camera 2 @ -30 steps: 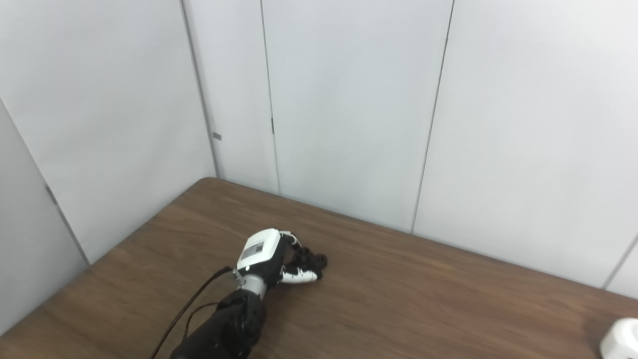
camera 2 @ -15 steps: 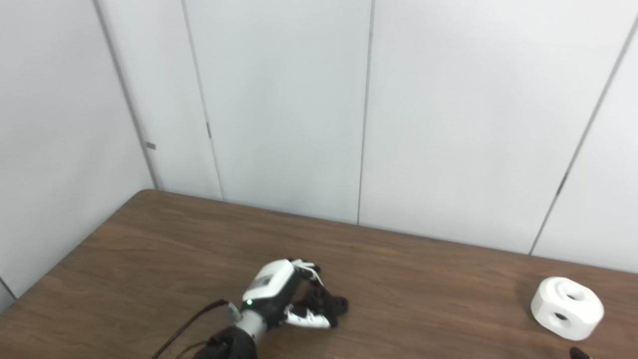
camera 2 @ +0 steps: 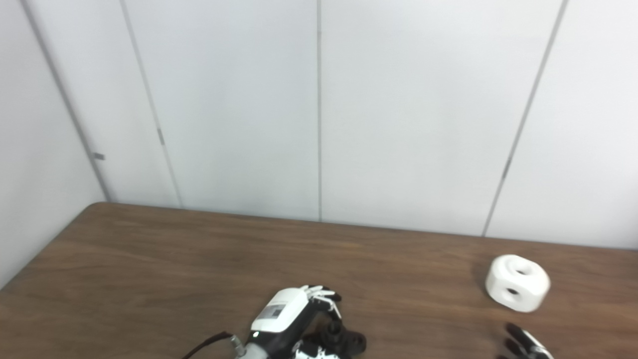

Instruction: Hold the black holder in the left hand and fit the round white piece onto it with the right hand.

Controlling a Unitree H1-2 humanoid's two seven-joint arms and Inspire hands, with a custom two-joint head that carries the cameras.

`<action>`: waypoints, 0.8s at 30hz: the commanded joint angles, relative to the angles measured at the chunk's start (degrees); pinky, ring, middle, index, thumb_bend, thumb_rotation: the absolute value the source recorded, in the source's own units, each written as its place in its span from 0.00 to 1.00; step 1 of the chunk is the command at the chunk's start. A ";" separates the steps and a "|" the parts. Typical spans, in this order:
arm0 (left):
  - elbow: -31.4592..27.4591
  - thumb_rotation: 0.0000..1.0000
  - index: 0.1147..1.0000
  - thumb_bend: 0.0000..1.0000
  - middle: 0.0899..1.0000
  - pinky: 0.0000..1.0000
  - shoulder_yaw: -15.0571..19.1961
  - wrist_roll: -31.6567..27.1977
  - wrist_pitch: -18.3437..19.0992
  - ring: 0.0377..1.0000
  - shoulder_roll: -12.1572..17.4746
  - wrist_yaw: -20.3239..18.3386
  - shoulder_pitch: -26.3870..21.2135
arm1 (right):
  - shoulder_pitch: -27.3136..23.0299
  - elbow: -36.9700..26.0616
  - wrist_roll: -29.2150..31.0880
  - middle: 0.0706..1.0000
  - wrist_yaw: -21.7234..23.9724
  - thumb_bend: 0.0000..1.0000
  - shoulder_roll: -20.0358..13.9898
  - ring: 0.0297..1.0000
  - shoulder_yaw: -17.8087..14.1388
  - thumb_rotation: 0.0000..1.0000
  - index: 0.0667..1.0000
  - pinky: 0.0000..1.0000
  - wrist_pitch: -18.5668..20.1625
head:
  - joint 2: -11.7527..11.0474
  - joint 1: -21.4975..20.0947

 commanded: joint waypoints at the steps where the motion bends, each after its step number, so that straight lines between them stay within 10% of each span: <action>1: -0.91 0.06 0.41 0.52 0.82 0.94 -0.86 0.92 -2.37 0.90 0.01 -1.36 0.37 | 1.56 -2.31 -0.61 0.87 -0.10 0.69 0.65 0.86 0.31 0.75 0.77 0.76 -0.44 | 0.16 -0.52; 18: 1.15 0.05 0.41 0.52 0.81 0.95 1.11 0.69 -5.82 0.90 -1.01 -0.11 1.19 | 1.24 -2.27 -1.19 0.88 -0.65 0.62 1.43 0.87 1.24 0.74 0.79 0.76 -1.27 | -0.02 -5.36; 24: 2.33 0.05 0.41 0.52 0.82 0.97 1.92 0.79 -5.89 0.90 -1.80 0.13 0.98 | 0.28 -1.97 -0.96 0.85 -1.91 0.70 1.15 0.84 -1.18 0.69 0.75 0.73 -8.13 | -1.18 -5.09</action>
